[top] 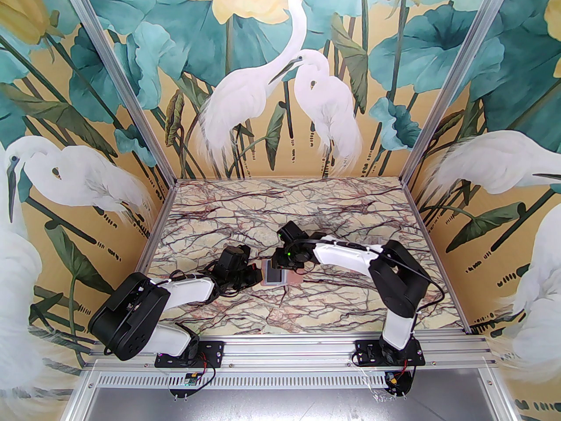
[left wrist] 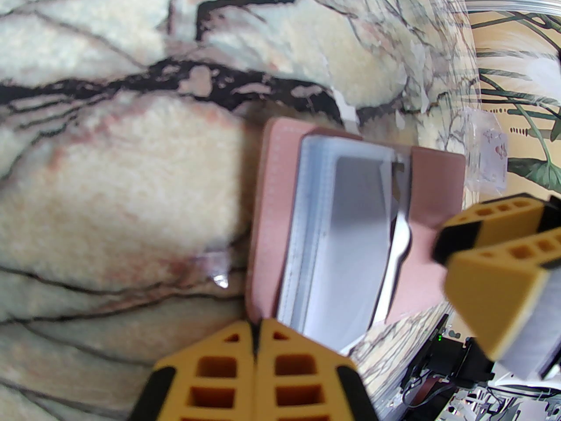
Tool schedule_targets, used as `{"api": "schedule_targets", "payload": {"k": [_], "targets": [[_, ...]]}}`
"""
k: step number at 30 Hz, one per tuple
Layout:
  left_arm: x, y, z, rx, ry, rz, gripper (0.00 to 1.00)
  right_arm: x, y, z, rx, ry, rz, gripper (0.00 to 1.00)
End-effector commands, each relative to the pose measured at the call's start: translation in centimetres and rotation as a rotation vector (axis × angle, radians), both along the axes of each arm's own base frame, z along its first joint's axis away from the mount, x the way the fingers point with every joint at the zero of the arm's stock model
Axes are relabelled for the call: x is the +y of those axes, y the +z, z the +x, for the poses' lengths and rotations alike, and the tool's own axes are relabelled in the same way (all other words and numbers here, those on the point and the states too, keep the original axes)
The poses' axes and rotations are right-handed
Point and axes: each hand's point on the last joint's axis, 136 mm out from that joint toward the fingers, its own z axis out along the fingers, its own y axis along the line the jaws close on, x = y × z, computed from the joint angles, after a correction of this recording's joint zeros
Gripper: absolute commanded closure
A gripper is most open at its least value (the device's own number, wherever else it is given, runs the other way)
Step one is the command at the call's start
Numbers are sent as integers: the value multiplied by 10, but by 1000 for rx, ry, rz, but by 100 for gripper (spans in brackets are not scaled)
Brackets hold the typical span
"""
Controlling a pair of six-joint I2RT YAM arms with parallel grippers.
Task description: Put the credit cards into the card holder
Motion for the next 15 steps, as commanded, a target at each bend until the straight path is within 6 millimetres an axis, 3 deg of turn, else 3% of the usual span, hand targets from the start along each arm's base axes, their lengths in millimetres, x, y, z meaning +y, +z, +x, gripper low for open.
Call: {"api": "schedule_targets", "payload": {"k": [1, 15], "targets": [[7, -17, -13, 51, 3, 45, 100, -1, -9, -2, 25, 13, -24, 74], [7, -17, -13, 48, 4, 46, 100, -11, -23, -9, 40, 1, -46, 86]]}}
